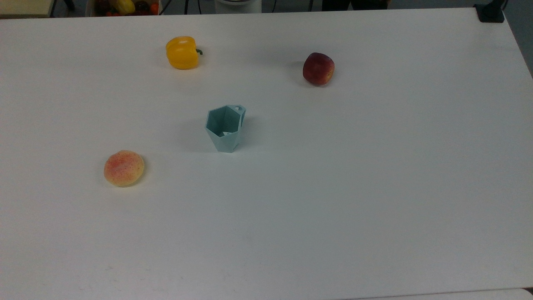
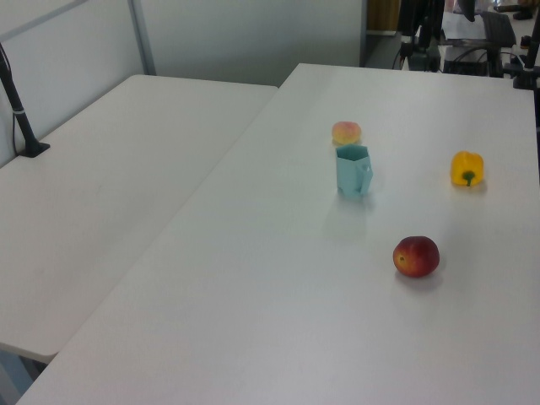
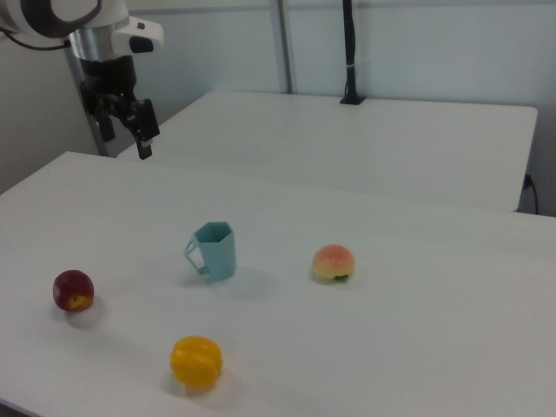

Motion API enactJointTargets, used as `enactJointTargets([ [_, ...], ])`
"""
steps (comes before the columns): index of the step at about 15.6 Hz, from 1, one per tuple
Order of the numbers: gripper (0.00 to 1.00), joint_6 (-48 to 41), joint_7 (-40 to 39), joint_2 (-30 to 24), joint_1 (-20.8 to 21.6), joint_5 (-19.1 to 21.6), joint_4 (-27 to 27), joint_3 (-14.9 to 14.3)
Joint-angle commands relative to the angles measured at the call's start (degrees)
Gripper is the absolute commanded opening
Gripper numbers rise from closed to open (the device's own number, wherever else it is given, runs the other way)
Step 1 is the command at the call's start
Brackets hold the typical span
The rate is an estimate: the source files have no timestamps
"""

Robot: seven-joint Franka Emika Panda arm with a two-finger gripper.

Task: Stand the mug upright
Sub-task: 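Open the gripper and lift it away from the cup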

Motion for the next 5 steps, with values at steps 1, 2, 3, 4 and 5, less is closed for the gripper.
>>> enactJointTargets([
  [1,1.0,3.64,-9.57,-1.0,-1.14,-0.84,-2.7,0.06],
  [2,1.0,5.74,-9.41,-0.73,-0.88,-0.93,-3.06,0.06],
  [3,1.0,7.42,-9.4,-0.73,-0.87,-1.02,-3.58,0.06],
  [4,1.0,7.87,-9.49,-0.73,-0.87,-1.02,-3.76,-0.02],
  [5,1.0,7.96,-9.58,-0.73,-0.87,-1.11,-3.76,-0.03],
])
